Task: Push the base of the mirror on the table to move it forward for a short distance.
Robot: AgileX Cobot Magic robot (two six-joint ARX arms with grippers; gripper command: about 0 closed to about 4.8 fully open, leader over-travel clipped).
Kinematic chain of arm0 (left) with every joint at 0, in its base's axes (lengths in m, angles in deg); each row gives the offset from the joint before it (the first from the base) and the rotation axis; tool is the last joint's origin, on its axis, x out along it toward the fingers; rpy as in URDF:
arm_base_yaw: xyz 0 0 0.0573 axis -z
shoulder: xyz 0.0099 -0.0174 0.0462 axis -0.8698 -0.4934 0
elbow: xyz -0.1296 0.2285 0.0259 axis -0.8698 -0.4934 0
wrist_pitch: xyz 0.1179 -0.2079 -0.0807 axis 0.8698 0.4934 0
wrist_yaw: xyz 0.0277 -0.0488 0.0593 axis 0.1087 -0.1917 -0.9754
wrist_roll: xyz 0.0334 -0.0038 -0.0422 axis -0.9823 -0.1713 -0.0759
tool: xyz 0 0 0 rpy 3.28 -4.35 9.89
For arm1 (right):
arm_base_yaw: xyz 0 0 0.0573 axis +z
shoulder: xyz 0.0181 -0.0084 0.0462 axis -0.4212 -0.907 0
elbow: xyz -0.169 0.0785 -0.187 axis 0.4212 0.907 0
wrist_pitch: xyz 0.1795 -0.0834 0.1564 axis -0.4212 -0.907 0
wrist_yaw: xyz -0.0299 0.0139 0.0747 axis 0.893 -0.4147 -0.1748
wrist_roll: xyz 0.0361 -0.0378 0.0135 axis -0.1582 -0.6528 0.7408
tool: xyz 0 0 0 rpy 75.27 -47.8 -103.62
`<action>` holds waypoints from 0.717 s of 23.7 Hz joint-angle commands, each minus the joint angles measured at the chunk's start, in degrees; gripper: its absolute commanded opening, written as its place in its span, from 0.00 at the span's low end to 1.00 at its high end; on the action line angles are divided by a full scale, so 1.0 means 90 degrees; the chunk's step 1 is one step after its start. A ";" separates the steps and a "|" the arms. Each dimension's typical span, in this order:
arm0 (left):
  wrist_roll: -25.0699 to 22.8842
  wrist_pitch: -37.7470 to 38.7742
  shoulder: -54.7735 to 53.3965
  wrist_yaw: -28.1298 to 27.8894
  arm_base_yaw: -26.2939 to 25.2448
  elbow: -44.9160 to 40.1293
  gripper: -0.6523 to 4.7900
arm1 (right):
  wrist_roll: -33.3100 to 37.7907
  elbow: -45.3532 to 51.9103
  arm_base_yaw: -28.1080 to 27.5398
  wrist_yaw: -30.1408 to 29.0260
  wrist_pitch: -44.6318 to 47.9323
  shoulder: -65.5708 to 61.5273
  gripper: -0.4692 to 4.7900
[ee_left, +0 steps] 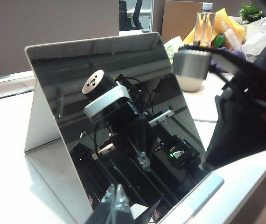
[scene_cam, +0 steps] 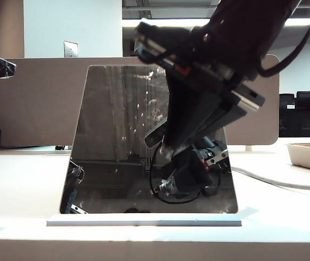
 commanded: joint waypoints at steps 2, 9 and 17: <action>-0.0027 -0.0070 -0.0005 0.0000 0.0002 0.0005 0.12 | 0.0044 -0.0002 0.0049 -0.0051 -0.0029 -0.0226 0.08; -0.0027 -0.0073 -0.0005 0.0000 0.0002 0.0005 0.12 | 0.0044 -0.0002 0.0457 0.0143 0.0080 -0.0459 0.08; -0.0027 -0.0073 -0.0005 0.0000 0.0002 0.0005 0.12 | 0.0066 -0.0005 0.0525 0.0330 0.0197 -0.0797 0.08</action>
